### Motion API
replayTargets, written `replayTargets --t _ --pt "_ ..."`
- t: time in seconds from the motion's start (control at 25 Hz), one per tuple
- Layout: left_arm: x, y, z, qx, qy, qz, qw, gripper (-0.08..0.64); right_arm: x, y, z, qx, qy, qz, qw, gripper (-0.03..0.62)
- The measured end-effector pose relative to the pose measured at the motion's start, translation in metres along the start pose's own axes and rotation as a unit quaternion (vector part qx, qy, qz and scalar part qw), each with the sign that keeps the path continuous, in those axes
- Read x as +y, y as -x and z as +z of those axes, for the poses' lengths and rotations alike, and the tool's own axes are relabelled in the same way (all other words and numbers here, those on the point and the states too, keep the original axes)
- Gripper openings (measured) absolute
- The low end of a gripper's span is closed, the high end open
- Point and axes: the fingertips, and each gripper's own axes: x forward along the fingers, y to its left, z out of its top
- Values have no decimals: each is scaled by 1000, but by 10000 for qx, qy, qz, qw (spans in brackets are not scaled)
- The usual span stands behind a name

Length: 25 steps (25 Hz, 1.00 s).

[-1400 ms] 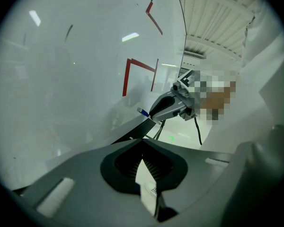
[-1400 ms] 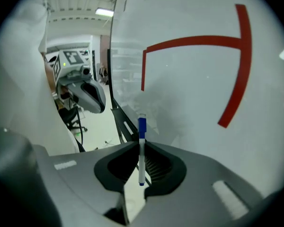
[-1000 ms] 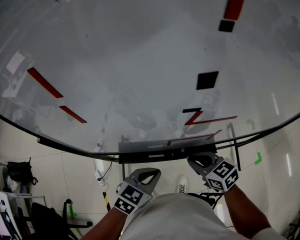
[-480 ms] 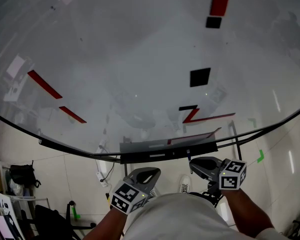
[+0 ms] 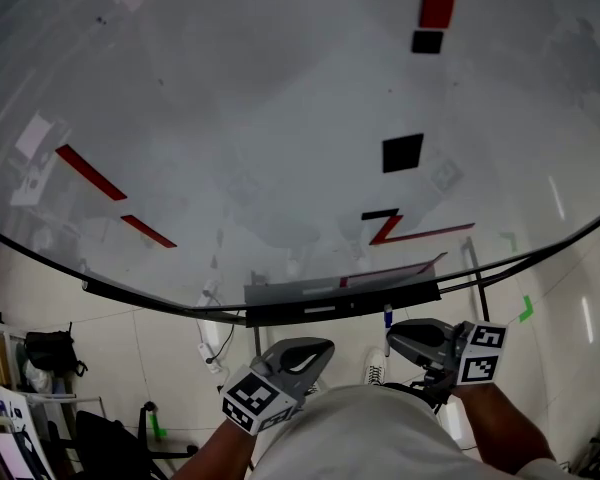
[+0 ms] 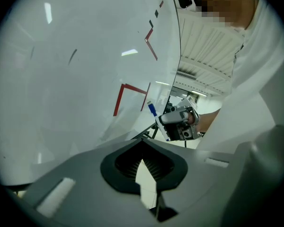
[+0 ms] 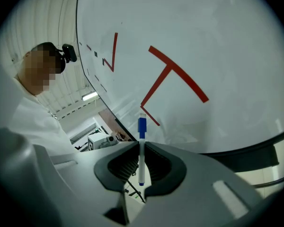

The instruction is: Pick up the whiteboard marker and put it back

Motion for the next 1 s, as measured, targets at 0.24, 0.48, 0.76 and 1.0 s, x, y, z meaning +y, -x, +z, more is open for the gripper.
replayTargets --t 0.24,0.48,0.76,1.0 --pt "-5 4 10 -145 23 -101 9998 17 2 1 0 11 79 -36 10000 37" --pt "-7 6 17 -193 15 -127 9997 17 4 -1 4 1 149 -22 9999 37" --pt "-2 6 14 -146 19 -57 9999 16 4 -4 2 58 237 -67 9997 37" --pt "-2 3 9 -28 -69 -31 10000 17 2 -4 2 90 280 -108 9995 37"
